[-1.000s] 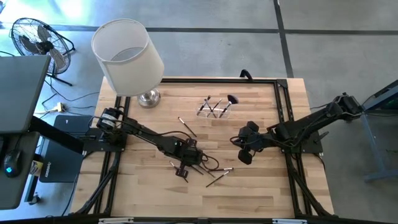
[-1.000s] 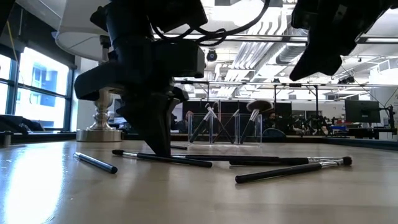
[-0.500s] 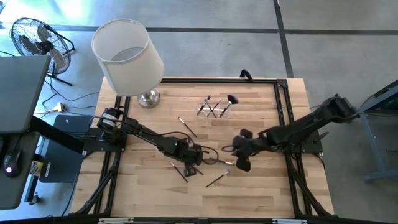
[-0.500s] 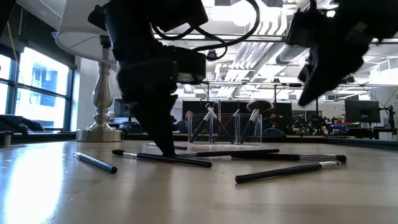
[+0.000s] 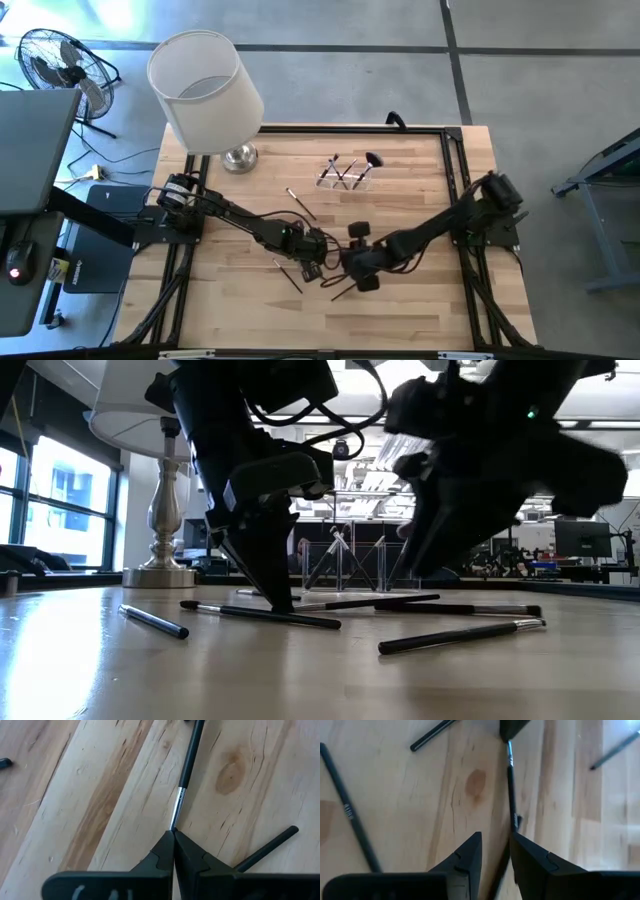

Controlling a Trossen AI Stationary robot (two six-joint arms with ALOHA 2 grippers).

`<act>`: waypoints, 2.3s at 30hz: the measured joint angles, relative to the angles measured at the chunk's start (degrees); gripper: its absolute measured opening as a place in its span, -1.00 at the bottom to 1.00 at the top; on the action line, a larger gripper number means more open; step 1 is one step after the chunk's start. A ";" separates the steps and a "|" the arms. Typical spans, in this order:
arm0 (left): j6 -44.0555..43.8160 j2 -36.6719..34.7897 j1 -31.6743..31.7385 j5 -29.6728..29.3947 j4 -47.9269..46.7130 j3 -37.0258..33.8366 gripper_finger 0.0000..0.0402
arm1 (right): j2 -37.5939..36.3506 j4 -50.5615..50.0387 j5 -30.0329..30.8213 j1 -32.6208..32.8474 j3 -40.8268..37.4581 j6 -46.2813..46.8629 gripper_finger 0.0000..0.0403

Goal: Put items in baskets/containers
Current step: Put the liner brush into the transparent organizer

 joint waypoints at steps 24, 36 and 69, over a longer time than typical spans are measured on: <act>-0.50 0.31 0.15 5.13 7.51 -0.04 -1.00 | 6.06 10.66 2.58 -1.75 -3.58 -4.89 -0.53; -0.24 0.10 -0.01 8.33 12.40 -0.09 -1.00 | 6.13 5.94 0.55 -2.04 -3.49 -3.65 -0.94; -0.07 -0.31 0.00 9.91 11.44 0.09 -1.00 | 2.04 3.38 -2.71 -1.99 -4.02 -3.91 -0.98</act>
